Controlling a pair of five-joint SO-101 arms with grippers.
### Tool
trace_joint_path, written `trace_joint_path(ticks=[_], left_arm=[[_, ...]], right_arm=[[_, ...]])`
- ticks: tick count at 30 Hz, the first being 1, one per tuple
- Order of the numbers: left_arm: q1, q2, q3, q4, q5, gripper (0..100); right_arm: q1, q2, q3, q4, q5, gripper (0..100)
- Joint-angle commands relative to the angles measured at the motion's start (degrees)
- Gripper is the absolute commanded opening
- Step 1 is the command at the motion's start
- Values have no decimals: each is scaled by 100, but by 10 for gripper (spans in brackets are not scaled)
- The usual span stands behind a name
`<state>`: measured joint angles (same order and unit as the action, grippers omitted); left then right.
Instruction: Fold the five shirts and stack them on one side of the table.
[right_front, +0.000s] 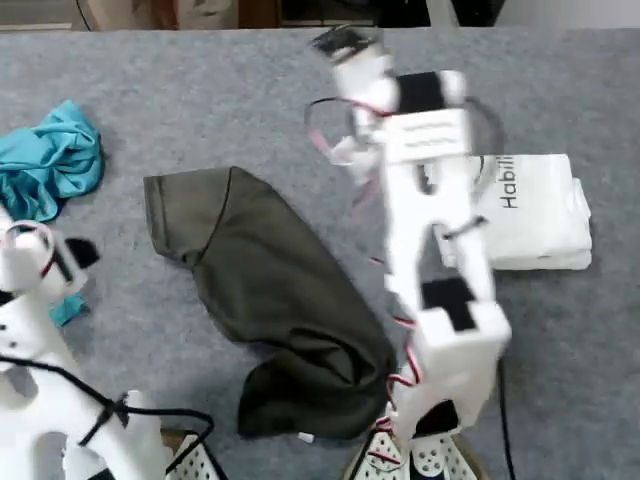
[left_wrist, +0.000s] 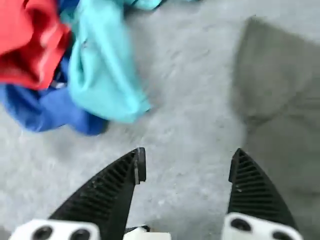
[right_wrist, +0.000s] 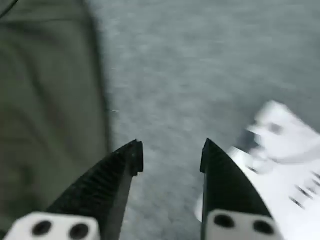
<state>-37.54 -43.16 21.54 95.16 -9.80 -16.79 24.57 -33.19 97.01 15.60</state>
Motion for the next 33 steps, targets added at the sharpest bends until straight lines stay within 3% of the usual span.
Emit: trace_joint_path(ticks=[1,7,14,18,20,26,33], left_arm=[[-624,-101,607,-404,-149,275],[-712,-101,1116,-536,-141,275],[-712,-101,1160,-501,-141,275],[-712,-101,1160,-510,-141,275],[-695,-101,1160,-527,-141,275],[53,-101,1336,-501,-114,275],[1503,-101,1741,-545,-88,274]], right_arm=[[-637,743,-453,-141,-281,192],[-1235,2176,-1508,-105,-457,189],[-1165,3705,-2659,246,-457,182],[-831,3996,-3257,545,-501,13],[-576,3943,-3284,545,-695,23],[286,3108,-2281,545,-765,2],[1059,884,848,545,-360,2]])
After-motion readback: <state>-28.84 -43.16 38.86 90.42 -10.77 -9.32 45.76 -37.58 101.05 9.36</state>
